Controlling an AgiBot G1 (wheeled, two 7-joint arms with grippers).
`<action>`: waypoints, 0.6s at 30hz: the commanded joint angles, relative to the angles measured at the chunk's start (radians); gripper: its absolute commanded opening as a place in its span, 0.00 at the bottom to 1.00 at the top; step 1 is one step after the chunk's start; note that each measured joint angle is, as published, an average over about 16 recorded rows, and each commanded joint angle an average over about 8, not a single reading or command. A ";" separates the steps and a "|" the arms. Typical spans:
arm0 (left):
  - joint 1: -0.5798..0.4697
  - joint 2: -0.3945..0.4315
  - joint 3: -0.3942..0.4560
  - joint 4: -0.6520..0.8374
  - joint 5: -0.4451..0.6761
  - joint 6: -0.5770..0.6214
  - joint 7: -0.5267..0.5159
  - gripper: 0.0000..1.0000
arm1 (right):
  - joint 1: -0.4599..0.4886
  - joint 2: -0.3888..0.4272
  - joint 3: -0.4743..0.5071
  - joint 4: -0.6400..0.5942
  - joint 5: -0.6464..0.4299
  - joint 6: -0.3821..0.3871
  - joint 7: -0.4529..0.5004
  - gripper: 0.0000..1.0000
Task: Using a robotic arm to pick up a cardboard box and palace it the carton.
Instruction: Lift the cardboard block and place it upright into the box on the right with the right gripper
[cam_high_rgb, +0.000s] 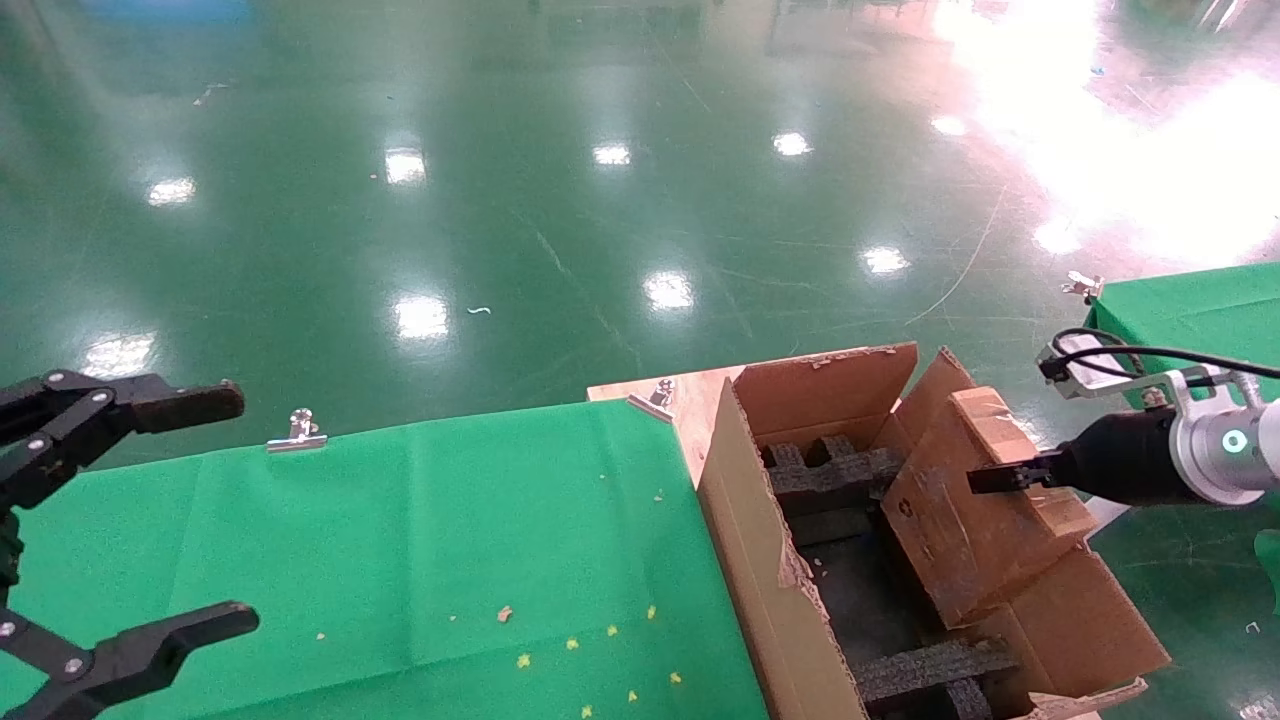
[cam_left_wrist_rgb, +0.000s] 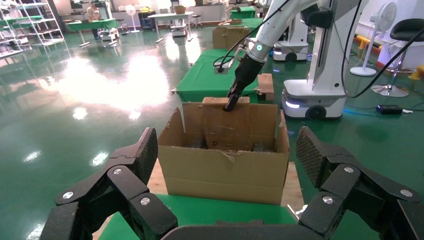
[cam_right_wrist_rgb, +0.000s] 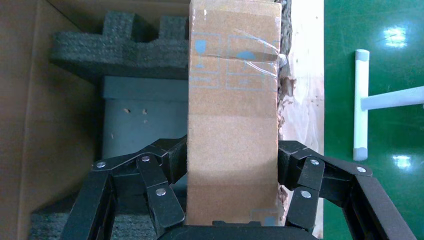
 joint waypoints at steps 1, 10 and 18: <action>0.000 0.000 0.000 0.000 0.000 0.000 0.000 1.00 | -0.005 0.001 -0.004 0.003 -0.005 0.007 0.003 0.00; 0.000 0.000 0.000 0.000 0.000 0.000 0.000 1.00 | -0.053 -0.023 -0.016 0.005 -0.009 0.064 0.018 0.00; 0.000 0.000 0.000 0.000 0.000 0.000 0.000 1.00 | -0.110 -0.066 -0.025 -0.017 -0.007 0.106 0.021 0.00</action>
